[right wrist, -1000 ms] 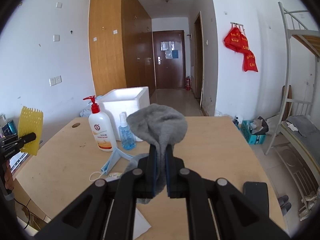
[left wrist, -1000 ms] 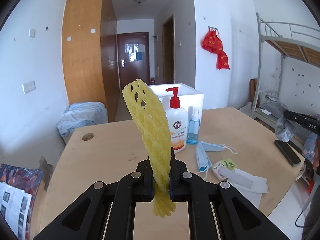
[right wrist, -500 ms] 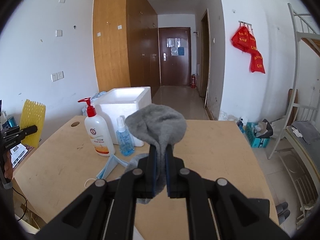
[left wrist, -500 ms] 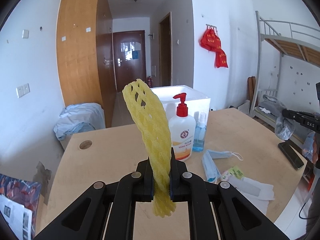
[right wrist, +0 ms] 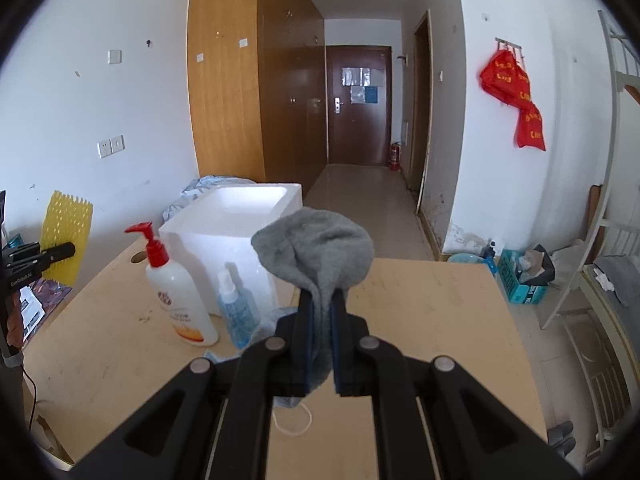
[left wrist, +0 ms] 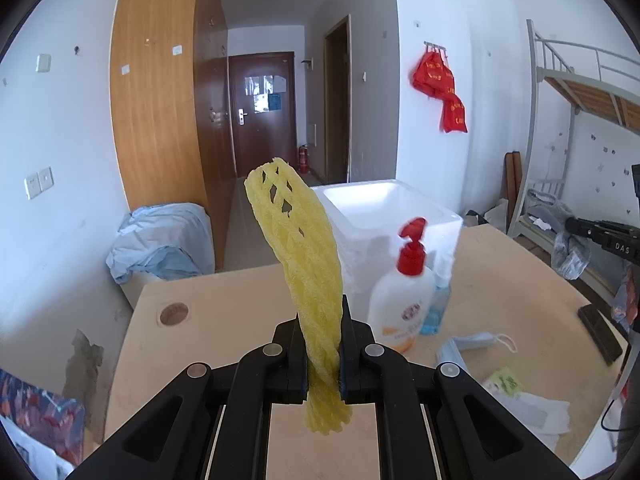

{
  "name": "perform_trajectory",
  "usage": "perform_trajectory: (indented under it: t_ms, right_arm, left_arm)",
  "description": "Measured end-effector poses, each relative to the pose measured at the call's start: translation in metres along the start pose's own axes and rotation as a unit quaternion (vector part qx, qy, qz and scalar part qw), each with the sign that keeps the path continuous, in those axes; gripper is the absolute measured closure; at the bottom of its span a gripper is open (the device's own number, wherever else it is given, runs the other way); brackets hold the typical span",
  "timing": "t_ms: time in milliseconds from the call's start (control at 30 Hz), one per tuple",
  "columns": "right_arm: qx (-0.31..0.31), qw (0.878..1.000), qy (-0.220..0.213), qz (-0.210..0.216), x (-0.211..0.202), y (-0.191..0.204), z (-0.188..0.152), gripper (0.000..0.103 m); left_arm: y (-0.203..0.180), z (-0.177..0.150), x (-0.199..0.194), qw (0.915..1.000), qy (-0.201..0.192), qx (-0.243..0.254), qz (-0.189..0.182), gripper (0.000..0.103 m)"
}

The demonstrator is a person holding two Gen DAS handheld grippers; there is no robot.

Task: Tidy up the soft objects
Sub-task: 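Carry the foam net and sock toward the white foam box with both grippers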

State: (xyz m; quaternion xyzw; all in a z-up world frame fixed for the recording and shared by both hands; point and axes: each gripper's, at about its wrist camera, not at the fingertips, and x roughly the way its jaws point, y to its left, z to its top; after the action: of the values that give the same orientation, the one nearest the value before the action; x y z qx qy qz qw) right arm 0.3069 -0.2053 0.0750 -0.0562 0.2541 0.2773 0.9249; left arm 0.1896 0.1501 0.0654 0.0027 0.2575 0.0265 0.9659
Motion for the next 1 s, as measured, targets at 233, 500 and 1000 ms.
perform_trajectory:
  t_ms: [233, 500, 1000]
  right_arm:
    - [-0.010, 1.000, 0.010, -0.006, 0.029, -0.003, 0.018, 0.093]
    - [-0.015, 0.999, 0.031, -0.015, 0.065, -0.015, 0.032, 0.093]
    - [-0.042, 0.997, 0.046, 0.043, 0.112, -0.037, 0.058, 0.093]
  left_arm:
    - [0.015, 0.022, 0.032, 1.0000, 0.001, 0.008, 0.005, 0.093]
    - [0.035, 0.034, 0.078, 0.9998, 0.014, 0.013, -0.004, 0.093]
    - [0.057, 0.056, 0.133, 0.9935, 0.015, 0.048, -0.102, 0.093]
